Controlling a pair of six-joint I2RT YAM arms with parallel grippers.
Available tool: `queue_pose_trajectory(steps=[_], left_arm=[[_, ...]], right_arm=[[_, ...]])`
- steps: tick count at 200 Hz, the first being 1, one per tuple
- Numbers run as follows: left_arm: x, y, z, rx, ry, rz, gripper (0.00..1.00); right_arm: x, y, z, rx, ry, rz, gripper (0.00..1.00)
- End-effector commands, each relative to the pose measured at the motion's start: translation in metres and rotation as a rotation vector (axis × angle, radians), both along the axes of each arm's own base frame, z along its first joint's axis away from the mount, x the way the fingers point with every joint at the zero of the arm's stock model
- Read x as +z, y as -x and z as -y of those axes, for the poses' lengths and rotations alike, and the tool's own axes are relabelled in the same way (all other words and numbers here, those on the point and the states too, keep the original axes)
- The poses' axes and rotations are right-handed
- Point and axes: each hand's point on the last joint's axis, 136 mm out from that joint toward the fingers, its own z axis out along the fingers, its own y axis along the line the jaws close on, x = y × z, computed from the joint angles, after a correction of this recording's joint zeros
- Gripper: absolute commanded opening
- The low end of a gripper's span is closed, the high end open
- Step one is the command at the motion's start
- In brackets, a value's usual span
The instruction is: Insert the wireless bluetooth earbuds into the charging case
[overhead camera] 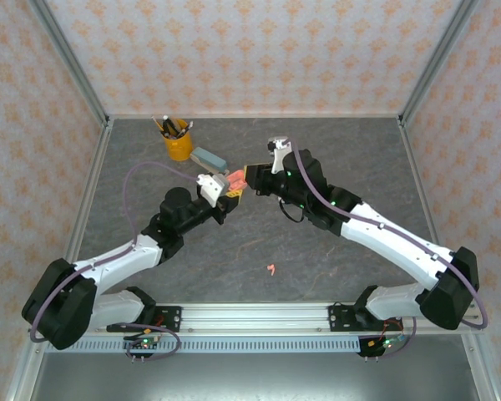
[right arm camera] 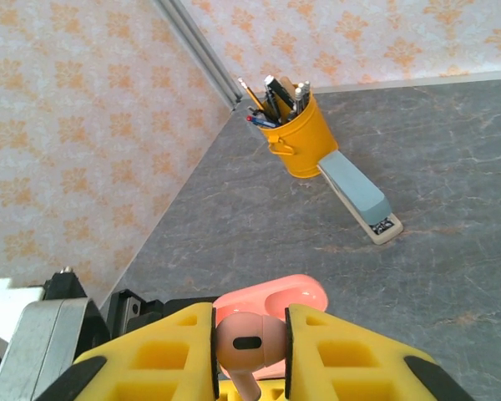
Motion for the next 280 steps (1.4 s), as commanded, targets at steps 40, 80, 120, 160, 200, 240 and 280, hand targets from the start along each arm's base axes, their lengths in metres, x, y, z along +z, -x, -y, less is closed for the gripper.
queue_pose_trajectory(steps=[40,80,120,160,200,240,280], left_arm=[[0.039,-0.005,0.016,-0.046,0.067,0.082,0.00],[0.041,-0.007,0.021,-0.057,0.071,0.077,0.00],[0.045,-0.007,0.024,-0.069,0.090,0.076,0.00],[0.047,-0.007,0.025,-0.073,0.097,0.072,0.00],[0.048,-0.007,0.026,-0.074,0.099,0.071,0.00],[0.050,-0.007,0.027,-0.077,0.104,0.071,0.00],[0.052,-0.007,0.028,-0.078,0.112,0.068,0.00]], right_arm=[[0.024,0.003,-0.013,0.062,-0.141,0.105,0.23],[0.017,0.001,-0.015,0.059,-0.162,0.100,0.23],[0.012,0.000,-0.016,0.059,-0.163,0.101,0.23],[0.010,-0.002,-0.017,0.055,-0.159,0.103,0.23],[0.005,-0.002,-0.018,0.060,-0.154,0.097,0.23],[-0.002,-0.003,-0.019,0.055,-0.151,0.091,0.23],[-0.009,-0.005,-0.017,0.038,-0.141,0.085,0.23]])
